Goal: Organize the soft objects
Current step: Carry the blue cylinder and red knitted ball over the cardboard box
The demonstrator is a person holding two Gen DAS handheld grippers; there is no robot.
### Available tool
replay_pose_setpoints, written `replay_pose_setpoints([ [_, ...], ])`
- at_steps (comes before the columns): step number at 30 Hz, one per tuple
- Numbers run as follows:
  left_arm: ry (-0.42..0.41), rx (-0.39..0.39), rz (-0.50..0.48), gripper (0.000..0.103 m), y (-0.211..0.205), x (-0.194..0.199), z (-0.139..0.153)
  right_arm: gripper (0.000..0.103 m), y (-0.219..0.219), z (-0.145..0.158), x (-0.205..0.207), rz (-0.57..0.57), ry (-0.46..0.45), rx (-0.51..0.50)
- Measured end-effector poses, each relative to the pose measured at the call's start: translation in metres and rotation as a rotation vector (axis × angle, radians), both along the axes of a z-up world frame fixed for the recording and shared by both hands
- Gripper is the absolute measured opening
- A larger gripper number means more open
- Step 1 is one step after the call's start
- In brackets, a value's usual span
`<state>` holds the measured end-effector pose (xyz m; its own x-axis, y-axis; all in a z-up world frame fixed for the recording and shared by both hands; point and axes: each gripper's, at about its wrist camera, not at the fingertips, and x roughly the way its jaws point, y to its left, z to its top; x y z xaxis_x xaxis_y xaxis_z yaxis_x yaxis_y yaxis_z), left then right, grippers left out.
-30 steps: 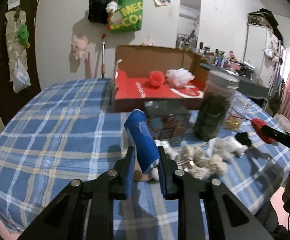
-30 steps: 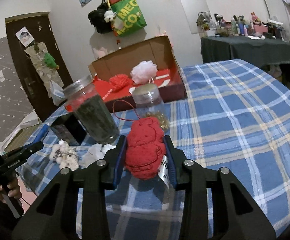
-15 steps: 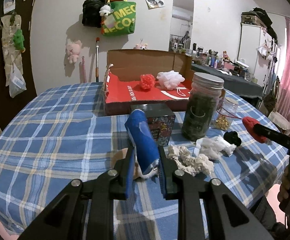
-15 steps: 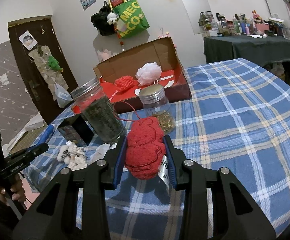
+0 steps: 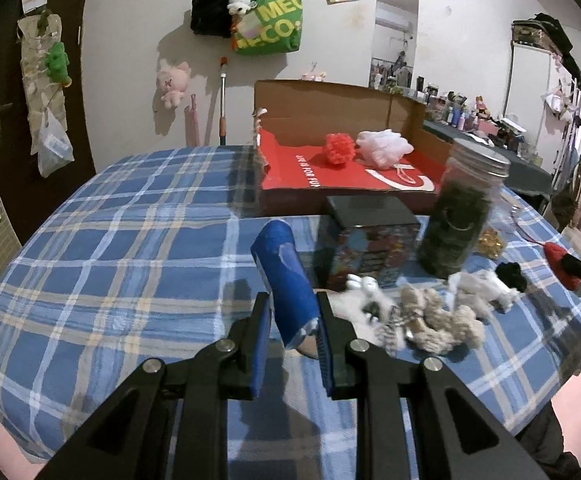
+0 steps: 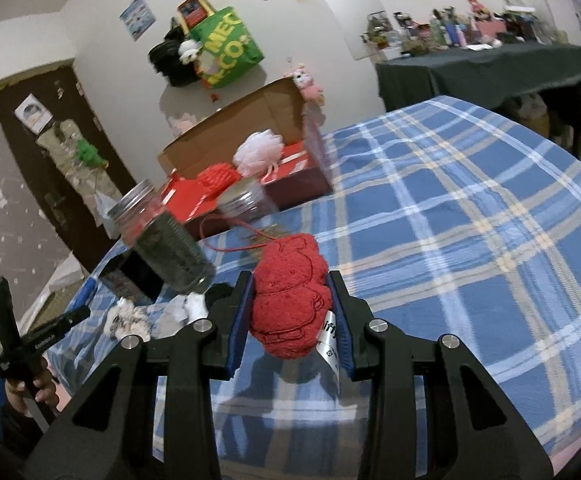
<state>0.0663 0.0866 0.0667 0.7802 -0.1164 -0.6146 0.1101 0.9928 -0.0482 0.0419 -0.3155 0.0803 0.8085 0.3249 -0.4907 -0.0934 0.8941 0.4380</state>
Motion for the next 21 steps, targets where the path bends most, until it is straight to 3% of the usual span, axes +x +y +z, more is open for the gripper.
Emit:
replay_pose_setpoints([
  [9,0.056,0.029,-0.065,0.023,0.003,0.036,-0.003,0.035,-0.044,-0.008,0.022,-0.047,0.075,0.137],
  [21,0.075,0.063,-0.172,0.023,0.002,0.071,0.0,0.035,-0.055,-0.003,0.071,-0.006,0.114,0.184],
])
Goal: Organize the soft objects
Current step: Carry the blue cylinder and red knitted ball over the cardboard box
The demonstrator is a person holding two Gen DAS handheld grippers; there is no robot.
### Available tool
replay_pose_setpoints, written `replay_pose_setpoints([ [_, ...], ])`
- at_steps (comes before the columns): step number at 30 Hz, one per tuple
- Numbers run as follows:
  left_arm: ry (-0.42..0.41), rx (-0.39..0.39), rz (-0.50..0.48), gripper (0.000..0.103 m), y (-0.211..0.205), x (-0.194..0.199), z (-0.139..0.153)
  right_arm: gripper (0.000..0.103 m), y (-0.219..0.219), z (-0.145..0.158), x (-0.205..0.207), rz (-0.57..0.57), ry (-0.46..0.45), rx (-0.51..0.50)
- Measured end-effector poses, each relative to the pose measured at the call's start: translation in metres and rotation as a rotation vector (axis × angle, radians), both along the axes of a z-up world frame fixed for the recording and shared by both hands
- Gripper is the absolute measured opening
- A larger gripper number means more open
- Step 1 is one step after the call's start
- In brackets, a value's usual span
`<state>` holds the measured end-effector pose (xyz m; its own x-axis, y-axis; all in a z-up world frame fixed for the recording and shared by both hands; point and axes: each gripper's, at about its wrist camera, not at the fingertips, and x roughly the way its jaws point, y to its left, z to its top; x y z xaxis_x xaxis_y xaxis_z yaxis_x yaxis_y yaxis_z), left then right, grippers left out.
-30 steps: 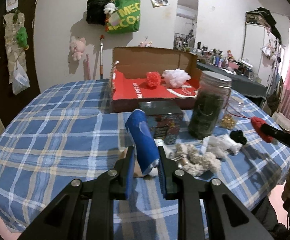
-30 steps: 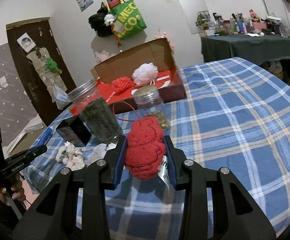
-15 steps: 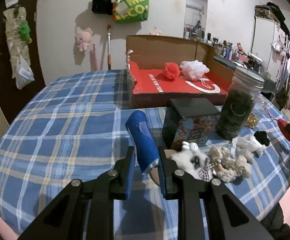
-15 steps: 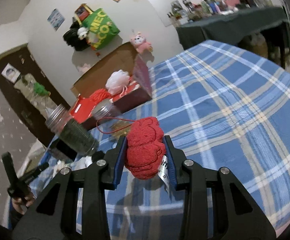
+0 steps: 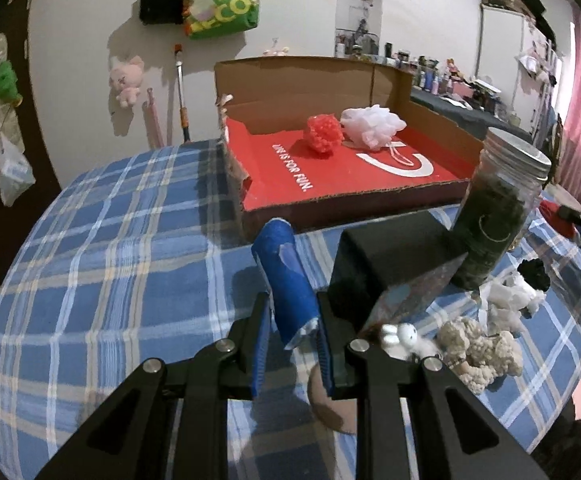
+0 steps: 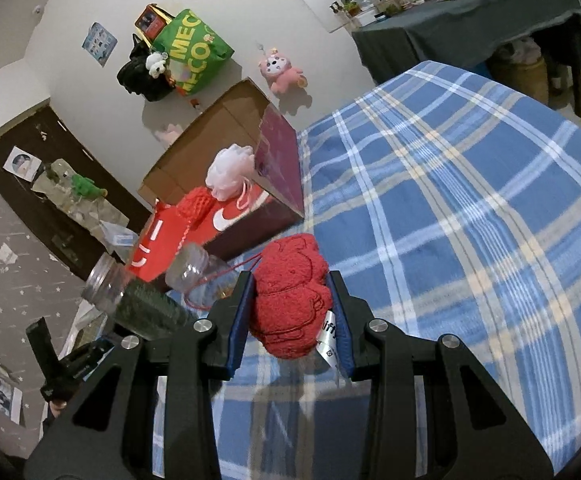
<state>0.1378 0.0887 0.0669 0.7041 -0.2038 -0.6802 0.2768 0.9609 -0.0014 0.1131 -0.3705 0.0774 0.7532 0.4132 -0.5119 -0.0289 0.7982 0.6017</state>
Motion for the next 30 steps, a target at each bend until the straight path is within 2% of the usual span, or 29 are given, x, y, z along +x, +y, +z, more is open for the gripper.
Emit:
replay_pose_setpoints([
  [12,-0.007,-0.003,-0.108,0.023,-0.008,0.023,0.011,0.035,0.004,0.0,0.041,0.087,0.032,0.115],
  [17,-0.005,0.032,-0.134,0.023,-0.011,0.031,0.011,0.035,0.007,-0.001,0.058,0.131,0.061,0.16],
  [25,-0.019,0.09,-0.176,0.023,-0.014,0.04,0.012,0.035,0.016,0.005,0.077,0.182,0.077,0.148],
  [30,-0.017,0.098,-0.199,0.023,-0.013,0.049,0.012,0.035,0.022,0.012,0.083,0.212,0.074,0.133],
])
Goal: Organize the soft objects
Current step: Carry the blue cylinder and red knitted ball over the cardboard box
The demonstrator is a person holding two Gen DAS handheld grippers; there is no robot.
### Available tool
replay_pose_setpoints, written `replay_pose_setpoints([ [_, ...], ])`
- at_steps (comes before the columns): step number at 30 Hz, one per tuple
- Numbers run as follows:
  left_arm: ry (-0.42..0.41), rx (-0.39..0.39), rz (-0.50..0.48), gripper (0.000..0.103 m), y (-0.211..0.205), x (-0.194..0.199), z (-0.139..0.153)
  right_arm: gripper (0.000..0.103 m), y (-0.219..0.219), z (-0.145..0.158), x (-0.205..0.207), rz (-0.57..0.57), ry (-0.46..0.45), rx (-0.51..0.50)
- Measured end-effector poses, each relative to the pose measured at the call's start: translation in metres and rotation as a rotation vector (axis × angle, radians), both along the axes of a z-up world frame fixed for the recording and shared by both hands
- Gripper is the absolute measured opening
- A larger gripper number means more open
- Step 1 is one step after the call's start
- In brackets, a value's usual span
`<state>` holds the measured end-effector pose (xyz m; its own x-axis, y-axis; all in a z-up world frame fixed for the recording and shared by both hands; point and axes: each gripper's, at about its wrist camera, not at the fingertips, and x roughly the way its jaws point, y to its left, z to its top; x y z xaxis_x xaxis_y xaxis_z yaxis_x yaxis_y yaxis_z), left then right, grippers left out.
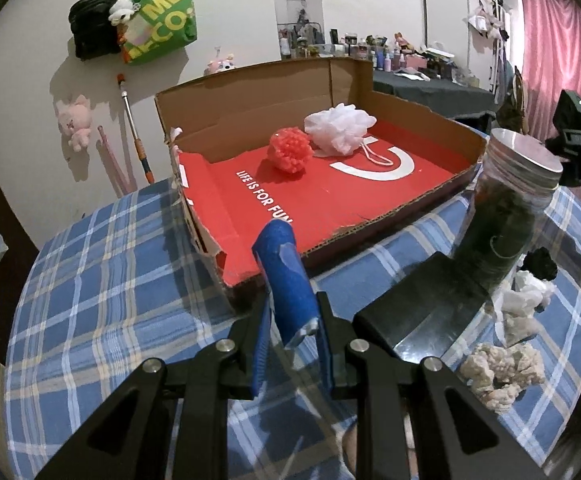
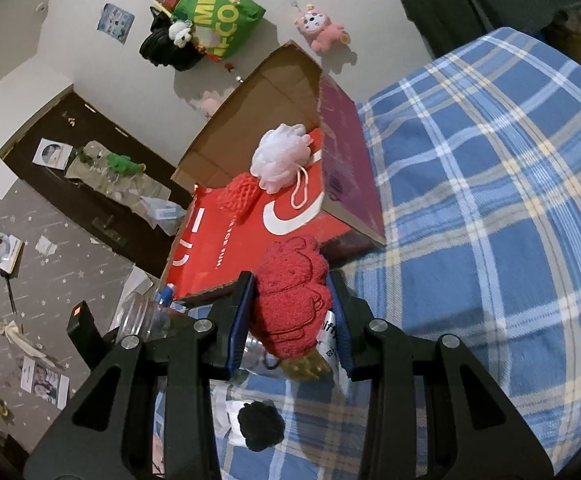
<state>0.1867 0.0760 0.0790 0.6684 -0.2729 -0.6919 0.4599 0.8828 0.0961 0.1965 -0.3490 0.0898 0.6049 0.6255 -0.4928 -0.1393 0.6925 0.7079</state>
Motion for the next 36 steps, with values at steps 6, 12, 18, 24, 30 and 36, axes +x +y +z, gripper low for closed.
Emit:
replay_pose_setpoints([
  [6,-0.004,-0.014,-0.027,0.023,0.003,0.007,0.007,0.035,0.006,0.014,0.007,0.03,-0.013,-0.015],
  [12,-0.013,-0.007,-0.046,0.023,-0.006,0.016,0.017,0.035,0.013,0.03,0.019,0.053,-0.03,-0.038],
  [18,0.002,0.008,-0.053,0.023,-0.023,0.031,0.022,0.035,0.022,0.042,0.038,0.069,-0.045,-0.055],
  [24,0.06,0.032,0.012,0.023,-0.041,0.059,0.02,0.035,0.039,0.053,0.062,0.061,-0.071,-0.124],
  [30,0.102,0.105,0.083,0.023,-0.056,0.083,0.012,0.035,0.073,0.06,0.088,0.052,-0.087,-0.348],
  [36,0.137,0.196,0.128,0.023,-0.066,0.103,0.004,0.035,0.112,0.052,0.113,0.097,-0.071,-0.635],
])
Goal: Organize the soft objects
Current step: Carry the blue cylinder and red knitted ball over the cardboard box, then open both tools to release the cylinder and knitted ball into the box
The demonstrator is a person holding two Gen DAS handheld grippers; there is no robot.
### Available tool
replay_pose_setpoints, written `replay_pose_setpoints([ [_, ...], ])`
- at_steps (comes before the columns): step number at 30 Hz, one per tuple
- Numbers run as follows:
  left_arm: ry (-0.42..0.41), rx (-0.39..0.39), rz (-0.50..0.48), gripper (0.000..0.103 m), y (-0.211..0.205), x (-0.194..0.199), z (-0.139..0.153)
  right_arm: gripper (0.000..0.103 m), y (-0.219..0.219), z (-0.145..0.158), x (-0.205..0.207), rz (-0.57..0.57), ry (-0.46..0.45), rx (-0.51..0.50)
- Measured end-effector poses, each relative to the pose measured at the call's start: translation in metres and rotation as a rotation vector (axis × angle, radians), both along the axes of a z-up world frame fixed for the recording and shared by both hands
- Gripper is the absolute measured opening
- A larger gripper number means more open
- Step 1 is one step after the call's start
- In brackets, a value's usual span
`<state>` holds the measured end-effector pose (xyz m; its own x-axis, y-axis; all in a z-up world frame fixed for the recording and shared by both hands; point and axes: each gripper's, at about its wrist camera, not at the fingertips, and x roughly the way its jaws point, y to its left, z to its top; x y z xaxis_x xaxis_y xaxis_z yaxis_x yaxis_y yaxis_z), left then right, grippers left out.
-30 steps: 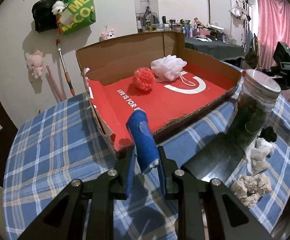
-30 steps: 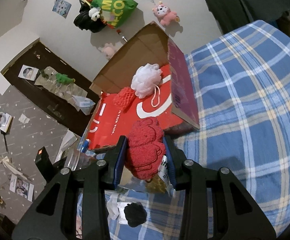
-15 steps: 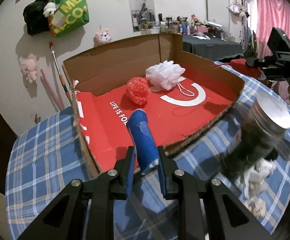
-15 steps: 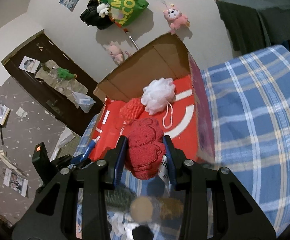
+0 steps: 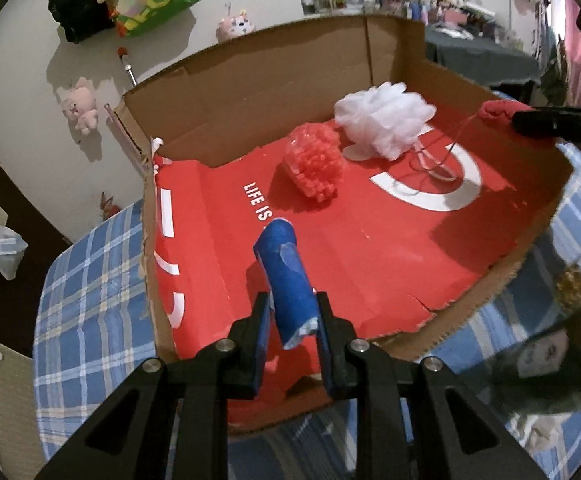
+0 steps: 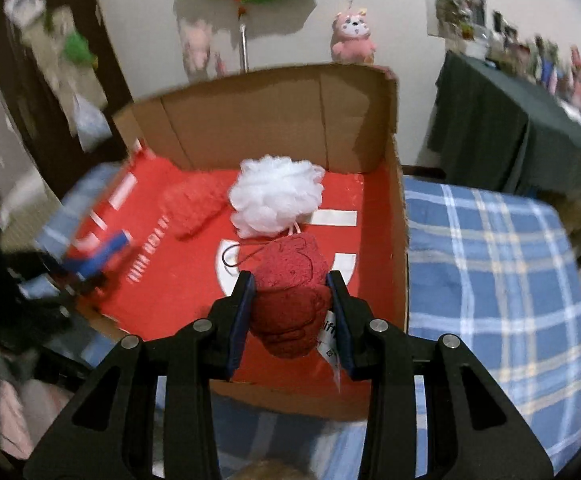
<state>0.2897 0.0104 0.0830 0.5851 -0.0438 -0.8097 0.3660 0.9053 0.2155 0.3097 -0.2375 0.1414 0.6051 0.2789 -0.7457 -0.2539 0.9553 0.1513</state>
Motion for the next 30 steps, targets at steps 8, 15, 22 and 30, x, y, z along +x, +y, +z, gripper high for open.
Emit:
replay_pose_setpoints([
  [8,0.054,0.099,0.018,0.024,-0.007,0.024,-0.017,0.036,0.021,-0.029,0.023,0.044,0.075,-0.212],
  [15,0.069,0.122,0.019,0.024,-0.007,0.028,-0.025,0.036,0.024,-0.047,0.03,0.062,0.112,-0.286],
  [22,0.071,0.115,0.023,0.035,-0.006,0.03,-0.025,0.037,0.028,-0.051,0.03,0.078,0.106,-0.344],
  [30,0.023,0.098,0.014,0.057,-0.007,0.023,-0.013,0.058,0.035,-0.051,0.024,0.104,0.086,-0.395],
])
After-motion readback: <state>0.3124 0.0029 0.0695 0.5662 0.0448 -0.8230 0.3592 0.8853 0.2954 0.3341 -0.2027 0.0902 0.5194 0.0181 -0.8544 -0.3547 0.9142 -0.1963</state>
